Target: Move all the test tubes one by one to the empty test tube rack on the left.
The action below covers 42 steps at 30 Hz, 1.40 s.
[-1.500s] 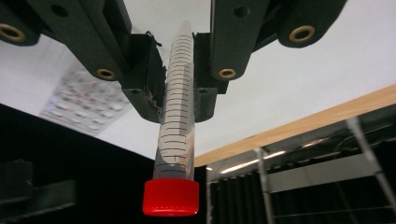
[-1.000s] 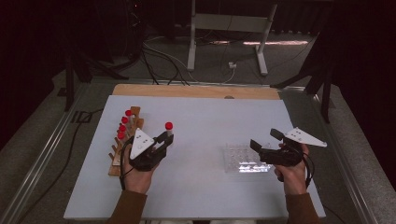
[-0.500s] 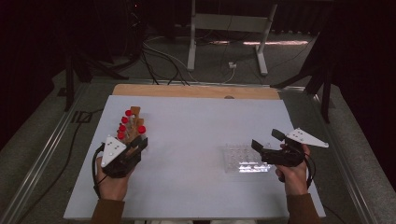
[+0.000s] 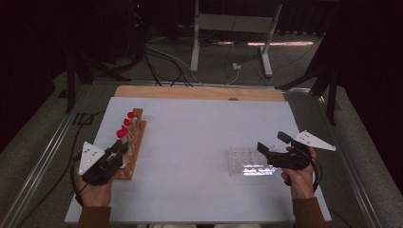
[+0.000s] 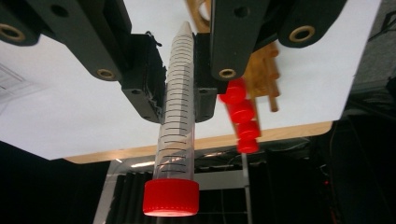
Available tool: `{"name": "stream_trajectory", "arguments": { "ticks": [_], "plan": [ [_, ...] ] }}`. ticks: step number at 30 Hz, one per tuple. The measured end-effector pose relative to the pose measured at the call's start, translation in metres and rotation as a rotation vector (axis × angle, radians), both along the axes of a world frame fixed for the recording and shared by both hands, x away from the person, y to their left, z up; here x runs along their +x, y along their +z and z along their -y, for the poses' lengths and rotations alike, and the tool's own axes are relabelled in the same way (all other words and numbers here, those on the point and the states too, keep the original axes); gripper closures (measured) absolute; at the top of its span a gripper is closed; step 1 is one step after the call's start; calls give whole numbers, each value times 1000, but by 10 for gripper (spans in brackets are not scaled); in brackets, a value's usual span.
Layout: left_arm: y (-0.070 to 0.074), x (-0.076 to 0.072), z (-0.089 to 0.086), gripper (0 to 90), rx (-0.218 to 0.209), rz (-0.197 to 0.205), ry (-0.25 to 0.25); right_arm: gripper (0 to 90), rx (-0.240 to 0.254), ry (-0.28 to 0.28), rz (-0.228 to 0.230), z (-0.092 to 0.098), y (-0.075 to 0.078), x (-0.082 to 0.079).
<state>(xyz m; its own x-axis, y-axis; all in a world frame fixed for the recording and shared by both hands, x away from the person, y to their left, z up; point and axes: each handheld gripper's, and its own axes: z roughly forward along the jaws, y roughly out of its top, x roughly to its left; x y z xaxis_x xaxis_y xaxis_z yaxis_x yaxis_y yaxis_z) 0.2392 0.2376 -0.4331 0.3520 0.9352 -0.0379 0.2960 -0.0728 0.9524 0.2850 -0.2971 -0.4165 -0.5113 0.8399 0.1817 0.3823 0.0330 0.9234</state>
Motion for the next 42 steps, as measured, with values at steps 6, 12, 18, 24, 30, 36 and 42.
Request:
{"name": "stream_trajectory", "arguments": {
  "ticks": [6,12,18,24,30,36,42],
  "plan": [
    [-10,0,-12,758,5,-28,38,12,4,-2,2,1,1,0],
    [-23,4,-15,758,29,-83,30,12,1,2,2,0,0,0],
    [-30,7,-10,755,70,-119,19,12,3,3,4,1,0,-1],
    [-36,5,-11,751,88,-138,21,12,5,1,5,1,1,-1],
    [-38,3,-13,748,90,-145,17,12,4,2,6,1,1,-1],
    [-38,3,-13,738,88,-147,17,12,5,1,9,1,1,-1],
    [-38,3,-13,719,83,-148,14,12,5,1,12,1,1,-2]
  ]
}}
